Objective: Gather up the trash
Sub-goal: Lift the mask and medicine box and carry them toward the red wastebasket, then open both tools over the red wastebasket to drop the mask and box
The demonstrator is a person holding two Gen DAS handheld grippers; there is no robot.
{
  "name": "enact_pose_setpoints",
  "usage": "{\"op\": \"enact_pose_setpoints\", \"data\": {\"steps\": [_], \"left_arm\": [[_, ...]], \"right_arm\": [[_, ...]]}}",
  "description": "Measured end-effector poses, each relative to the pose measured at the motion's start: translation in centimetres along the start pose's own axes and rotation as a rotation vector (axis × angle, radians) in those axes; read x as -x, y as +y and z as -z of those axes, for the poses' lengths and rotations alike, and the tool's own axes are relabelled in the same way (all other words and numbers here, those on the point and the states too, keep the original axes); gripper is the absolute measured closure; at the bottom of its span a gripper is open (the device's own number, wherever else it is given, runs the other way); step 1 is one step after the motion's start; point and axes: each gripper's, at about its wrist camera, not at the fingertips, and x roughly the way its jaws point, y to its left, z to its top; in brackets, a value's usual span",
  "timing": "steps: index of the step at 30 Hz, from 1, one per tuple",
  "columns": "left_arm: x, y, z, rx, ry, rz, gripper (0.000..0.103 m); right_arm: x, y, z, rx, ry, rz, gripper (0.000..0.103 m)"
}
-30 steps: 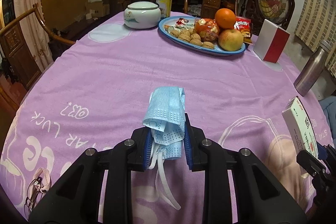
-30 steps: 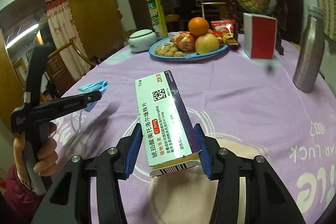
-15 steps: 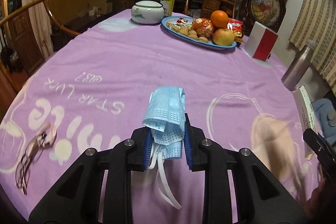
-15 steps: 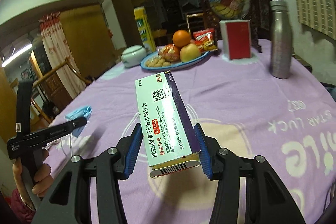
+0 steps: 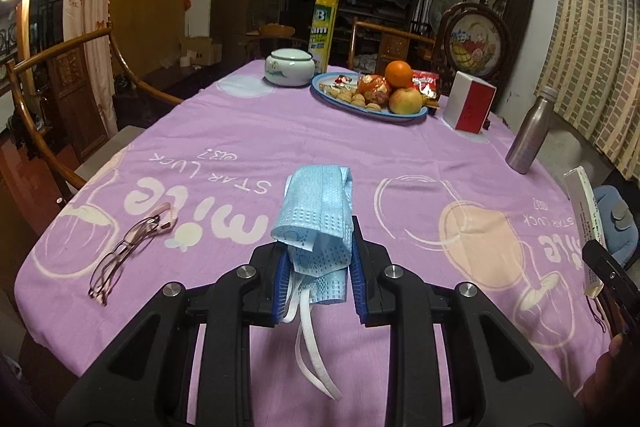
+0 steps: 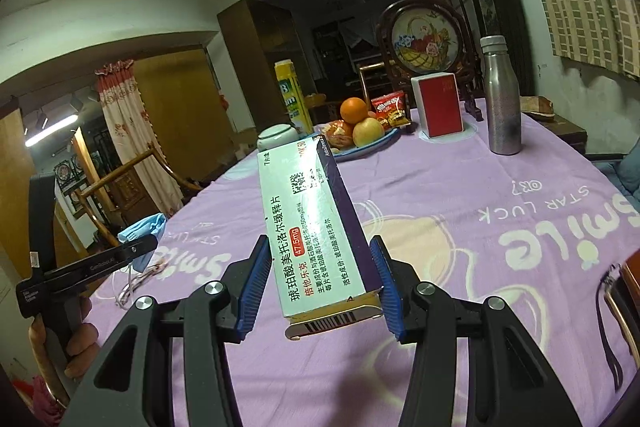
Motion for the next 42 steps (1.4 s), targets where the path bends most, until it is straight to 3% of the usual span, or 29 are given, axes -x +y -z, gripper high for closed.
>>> {"op": "enact_pose_setpoints", "data": {"steps": [11,19,27,32,37,42], "left_arm": [[6.9,1.7,2.0,0.026,-0.085,-0.001,0.076],[10.7,5.3,4.2,0.076,-0.123,-0.054,0.076],[13.9,10.6,7.4,0.135,-0.129,-0.157,0.076],[14.5,14.9,11.0,0.177,-0.057,-0.234,0.076],[13.5,19.9,15.9,0.235,0.082,-0.309,0.076],[10.4,22.9,19.2,0.277,0.217,-0.323,0.073]], "right_arm": [[4.7,3.0,1.2,0.038,-0.044,-0.063,0.053],[6.5,6.4,2.3,0.103,-0.051,-0.118,0.053],[6.9,9.8,3.8,0.156,-0.009,-0.202,0.053],[5.8,11.7,4.8,0.194,0.041,-0.236,0.053],[4.5,13.7,5.7,0.232,0.093,-0.266,0.053],[3.3,16.3,6.7,0.283,0.147,-0.293,0.053]]}}
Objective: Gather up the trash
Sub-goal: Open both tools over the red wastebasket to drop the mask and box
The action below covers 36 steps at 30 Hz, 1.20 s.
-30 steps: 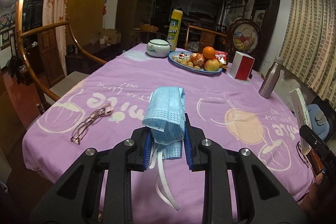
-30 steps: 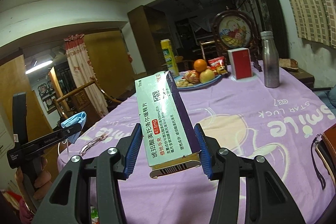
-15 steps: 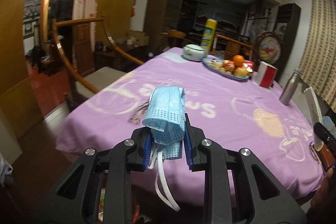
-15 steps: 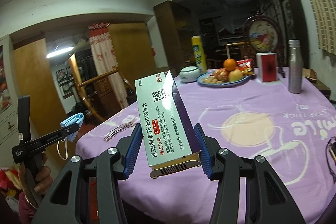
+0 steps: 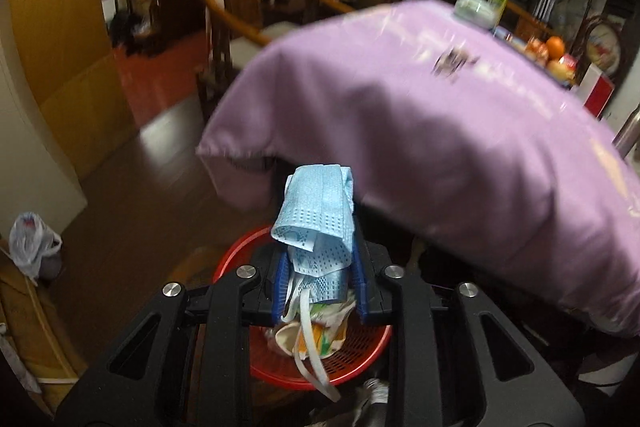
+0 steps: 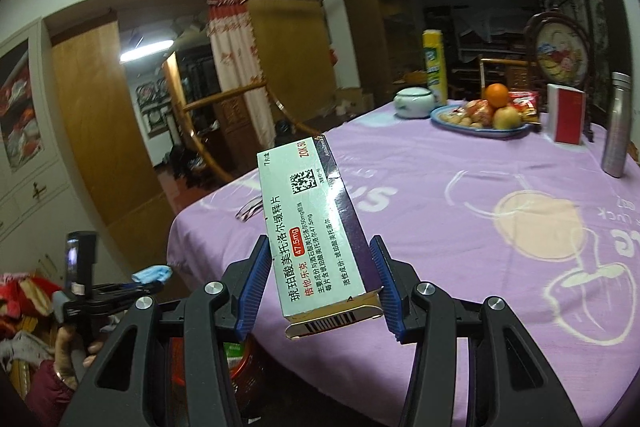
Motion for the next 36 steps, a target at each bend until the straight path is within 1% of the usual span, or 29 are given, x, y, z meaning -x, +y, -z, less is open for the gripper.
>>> {"op": "enact_pose_setpoints", "data": {"steps": [1,2,3,4,5,6,10,13,14,15,19,24,26,30,32,33,36], "left_arm": [[-0.8,0.0,0.3,-0.005,0.028,-0.003,0.072],[-1.2,0.1,0.3,-0.007,0.044,-0.004,0.062],[-1.7,0.2,0.5,-0.006,0.067,-0.007,0.041],[-1.9,0.3,0.6,0.001,0.07,-0.014,0.032],[-1.8,0.6,0.7,0.014,0.056,-0.024,0.023],[-1.6,0.9,0.6,0.02,0.043,-0.031,0.021],[-0.8,1.6,0.1,0.043,0.005,-0.053,0.015],[-0.3,2.6,-0.3,0.066,-0.029,-0.094,0.013],[0.0,3.1,-0.5,0.078,-0.046,-0.118,0.012],[0.1,3.3,-0.5,0.087,-0.056,-0.13,0.011],[1.2,4.9,-1.0,0.128,-0.103,-0.176,0.01],[2.2,8.1,-1.3,0.201,-0.15,-0.211,0.009],[2.3,9.0,-1.4,0.218,-0.152,-0.222,0.009],[1.8,10.5,-1.3,0.235,-0.148,-0.27,0.008],[1.5,10.8,-1.2,0.232,-0.143,-0.283,0.008],[1.3,10.8,-1.2,0.227,-0.138,-0.287,0.008],[1.0,10.7,-1.2,0.216,-0.125,-0.279,0.008]], "right_arm": [[-0.2,0.4,0.1,0.009,0.006,-0.003,0.053],[-0.5,0.8,0.2,0.018,0.012,-0.006,0.053],[-0.7,1.1,0.2,0.026,0.02,-0.011,0.053],[-1.0,1.5,0.3,0.033,0.031,-0.018,0.053],[-1.2,1.7,0.3,0.037,0.037,-0.024,0.053],[-1.5,2.1,0.4,0.045,0.048,-0.032,0.053],[-2.7,3.6,0.9,0.077,0.091,-0.073,0.053],[-4.0,5.2,1.5,0.097,0.147,-0.136,0.053],[-4.4,5.9,1.7,0.106,0.167,-0.16,0.053],[-5.0,7.0,2.2,0.123,0.197,-0.196,0.053],[-6.8,10.7,3.6,0.195,0.28,-0.292,0.053],[-9.5,15.6,5.2,0.287,0.377,-0.375,0.053],[-10.4,17.0,5.4,0.313,0.4,-0.395,0.053],[-12.9,19.6,5.6,0.362,0.434,-0.428,0.051],[-14.0,20.5,5.8,0.382,0.453,-0.432,0.046],[-14.6,20.7,6.0,0.385,0.464,-0.427,0.044],[-15.2,20.3,6.3,0.375,0.481,-0.416,0.044]]}}
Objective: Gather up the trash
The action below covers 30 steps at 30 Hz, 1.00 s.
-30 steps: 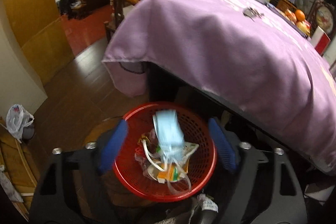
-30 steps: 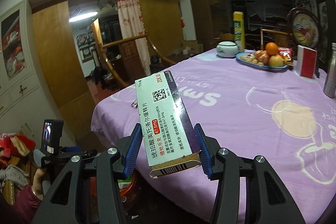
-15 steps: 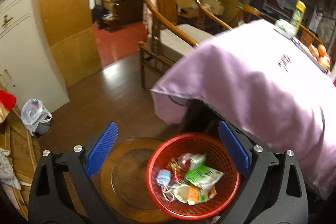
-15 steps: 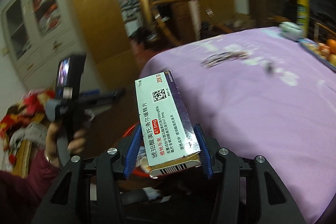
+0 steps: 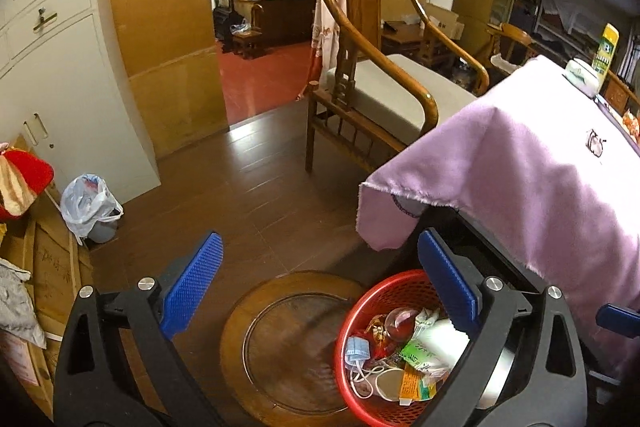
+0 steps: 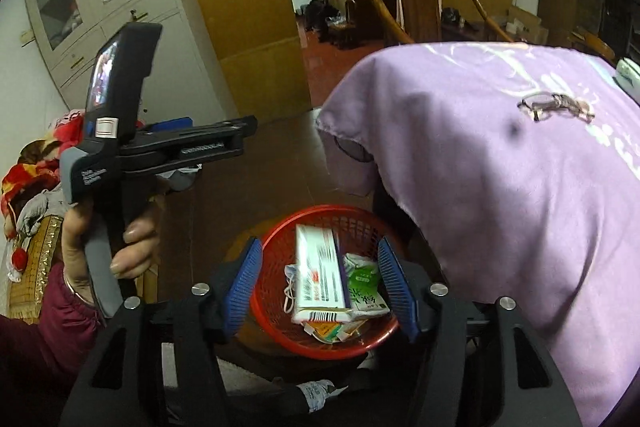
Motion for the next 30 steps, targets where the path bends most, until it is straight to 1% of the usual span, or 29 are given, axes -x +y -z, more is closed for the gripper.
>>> {"op": "enact_pose_setpoints", "data": {"steps": [5,10,14,18,20,26,27,30], "left_arm": [[-0.1,-0.4,0.1,-0.005,0.018,0.023,0.008],[1.4,-2.2,0.1,-0.047,0.004,0.055,0.008],[3.1,-4.2,0.0,-0.09,-0.018,0.071,0.008],[5.1,-7.1,0.2,-0.132,-0.025,0.116,0.008],[5.9,-8.7,0.5,-0.157,-0.032,0.124,0.008],[8.4,-13.4,1.7,-0.233,-0.037,0.123,0.008],[8.7,-13.8,1.7,-0.237,-0.037,0.116,0.008],[9.9,-14.6,2.2,-0.238,-0.042,0.065,0.007]], "right_arm": [[1.2,-1.6,0.6,-0.048,-0.026,0.017,0.044],[3.1,-3.1,1.6,-0.091,-0.065,0.033,0.044],[5.7,-4.3,2.6,-0.115,-0.132,0.052,0.044],[8.8,-6.5,3.9,-0.167,-0.208,0.074,0.043],[9.9,-7.6,4.7,-0.195,-0.237,0.082,0.043],[12.7,-10.9,6.8,-0.268,-0.303,0.071,0.041],[13.1,-11.2,7.2,-0.269,-0.309,0.063,0.04],[13.8,-11.6,7.7,-0.261,-0.326,0.026,0.037]]}}
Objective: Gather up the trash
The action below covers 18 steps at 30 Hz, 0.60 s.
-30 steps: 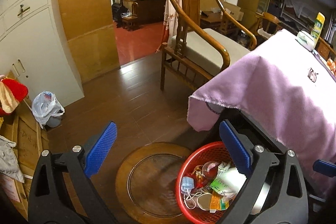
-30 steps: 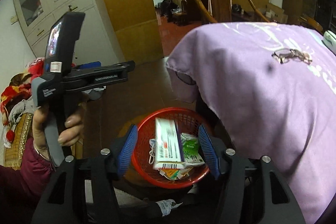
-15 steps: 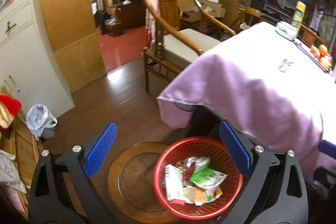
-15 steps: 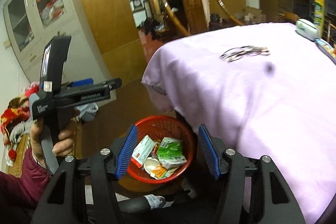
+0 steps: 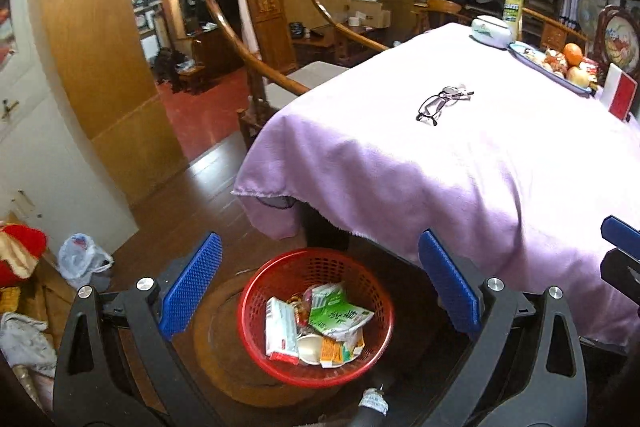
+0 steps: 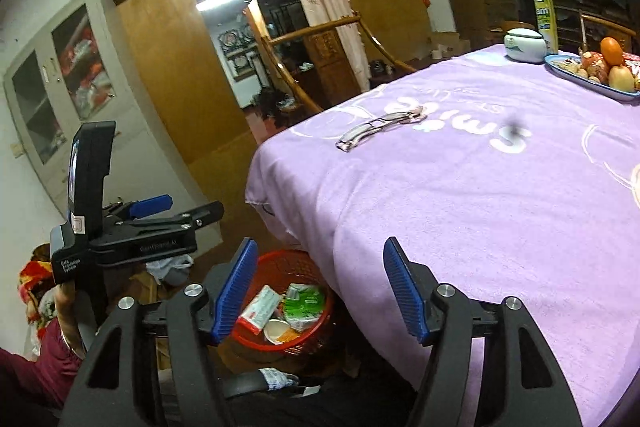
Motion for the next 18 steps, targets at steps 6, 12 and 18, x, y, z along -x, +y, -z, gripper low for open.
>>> {"op": "enact_pose_setpoints", "data": {"steps": [6,12,18], "left_arm": [[1.6,1.7,2.5,0.046,0.041,-0.136,0.007],[0.7,4.5,5.4,0.082,0.088,-0.162,0.007],[-1.3,6.2,7.0,0.127,0.111,-0.108,0.007]], "right_arm": [[0.0,1.3,0.8,0.045,0.011,-0.049,0.034],[-1.7,2.9,1.5,0.043,0.069,-0.02,0.033],[-4.6,4.8,2.2,0.045,0.156,0.052,0.032]]}}
